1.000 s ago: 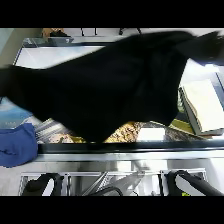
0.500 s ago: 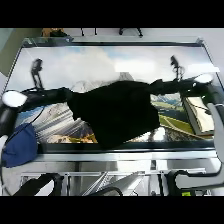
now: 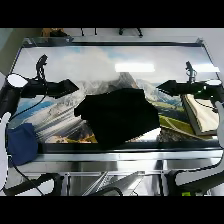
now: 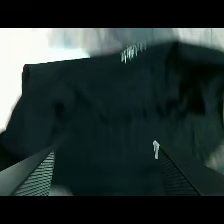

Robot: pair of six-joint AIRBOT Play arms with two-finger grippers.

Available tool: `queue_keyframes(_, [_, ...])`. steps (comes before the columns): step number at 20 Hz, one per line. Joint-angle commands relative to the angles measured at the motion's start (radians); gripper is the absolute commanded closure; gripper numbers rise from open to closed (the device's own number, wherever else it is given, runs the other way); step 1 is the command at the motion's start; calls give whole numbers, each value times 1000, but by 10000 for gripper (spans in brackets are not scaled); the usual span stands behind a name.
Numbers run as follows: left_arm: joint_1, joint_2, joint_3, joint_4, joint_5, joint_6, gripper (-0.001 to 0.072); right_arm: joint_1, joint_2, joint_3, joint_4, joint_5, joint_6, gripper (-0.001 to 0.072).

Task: Fold the shirts.

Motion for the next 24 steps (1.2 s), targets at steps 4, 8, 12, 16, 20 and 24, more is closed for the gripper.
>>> queue_keyframes(4, [-109,174,-457,-3,-5,-30,24,-108,26,-146,-256,130,84,214])
queue_keyframes(8, [-303,249,-703,-66,256,-66,42,-104,26,-331,-256,78,83,214])
queue_keyframes(12, [-481,158,-743,-161,414,-66,41,-69,24,-438,-255,0,54,215])
queue_keyframes(16, [-573,-2,-622,-157,429,-64,46,25,25,-442,-251,-4,54,217])
queue_keyframes(20, [-561,-84,-497,-150,348,-43,632,108,53,-434,-152,59,29,558])
queue_keyframes(24, [-516,3,-333,-150,226,-7,695,109,201,-317,42,182,13,690])
